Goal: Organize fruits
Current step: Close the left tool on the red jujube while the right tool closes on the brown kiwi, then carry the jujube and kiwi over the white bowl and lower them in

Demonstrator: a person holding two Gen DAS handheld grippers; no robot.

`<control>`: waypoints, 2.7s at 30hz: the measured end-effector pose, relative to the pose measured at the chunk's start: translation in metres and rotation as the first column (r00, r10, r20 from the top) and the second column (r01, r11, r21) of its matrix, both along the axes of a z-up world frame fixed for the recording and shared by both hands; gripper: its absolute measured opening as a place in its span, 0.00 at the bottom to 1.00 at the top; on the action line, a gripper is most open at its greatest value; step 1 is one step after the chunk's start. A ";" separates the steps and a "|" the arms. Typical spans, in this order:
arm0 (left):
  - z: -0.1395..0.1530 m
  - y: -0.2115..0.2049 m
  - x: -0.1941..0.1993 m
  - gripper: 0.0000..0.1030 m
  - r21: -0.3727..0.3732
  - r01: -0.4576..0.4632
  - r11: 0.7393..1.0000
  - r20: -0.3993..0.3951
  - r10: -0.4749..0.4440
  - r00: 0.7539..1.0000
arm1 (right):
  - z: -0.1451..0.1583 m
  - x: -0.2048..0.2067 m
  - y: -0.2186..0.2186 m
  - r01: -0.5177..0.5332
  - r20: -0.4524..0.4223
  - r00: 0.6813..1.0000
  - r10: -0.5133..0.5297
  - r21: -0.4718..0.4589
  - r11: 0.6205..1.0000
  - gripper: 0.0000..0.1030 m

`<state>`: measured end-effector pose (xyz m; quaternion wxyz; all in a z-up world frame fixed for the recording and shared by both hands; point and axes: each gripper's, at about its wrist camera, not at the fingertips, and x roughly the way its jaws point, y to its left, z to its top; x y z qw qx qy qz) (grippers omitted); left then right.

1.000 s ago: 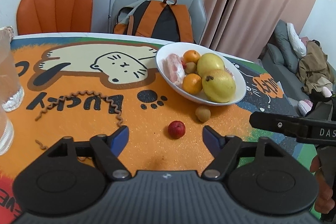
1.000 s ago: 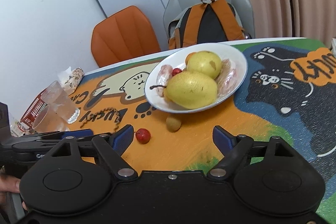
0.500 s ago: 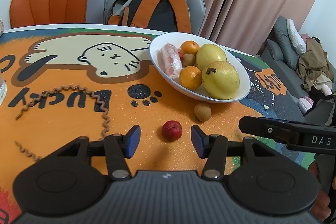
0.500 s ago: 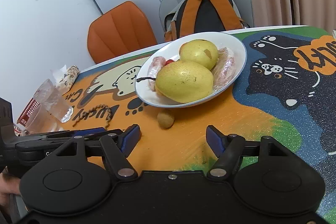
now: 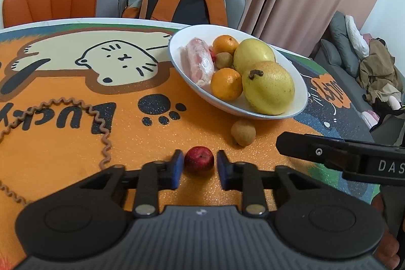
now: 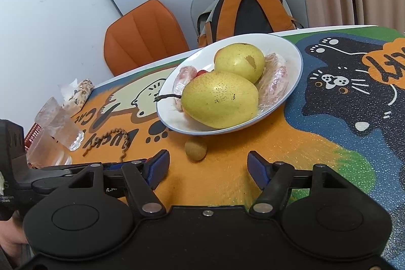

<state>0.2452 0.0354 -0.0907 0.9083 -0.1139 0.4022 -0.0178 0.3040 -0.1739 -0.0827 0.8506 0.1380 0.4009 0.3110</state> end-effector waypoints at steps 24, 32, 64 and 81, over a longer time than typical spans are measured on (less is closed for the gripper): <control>0.013 0.049 -0.019 0.22 -0.021 -0.105 0.994 0.036 0.106 0.994 | -0.015 0.017 0.046 -0.035 0.027 0.999 0.036 -0.052 0.998 0.35; 0.015 0.049 -0.022 0.22 -0.033 -0.106 0.994 0.044 0.108 0.993 | -0.009 0.006 0.042 -0.061 0.029 0.998 0.062 -0.059 0.996 0.22; 0.061 0.004 -0.007 0.22 -0.014 -0.039 0.999 0.150 0.040 0.988 | 0.031 -0.005 -0.035 0.059 0.100 0.994 -0.054 -0.049 0.997 0.22; 0.073 -0.001 0.026 0.22 0.013 -0.019 1.000 0.166 0.017 0.986 | 0.049 0.015 -0.027 0.055 0.132 0.990 -0.046 -0.070 0.996 0.22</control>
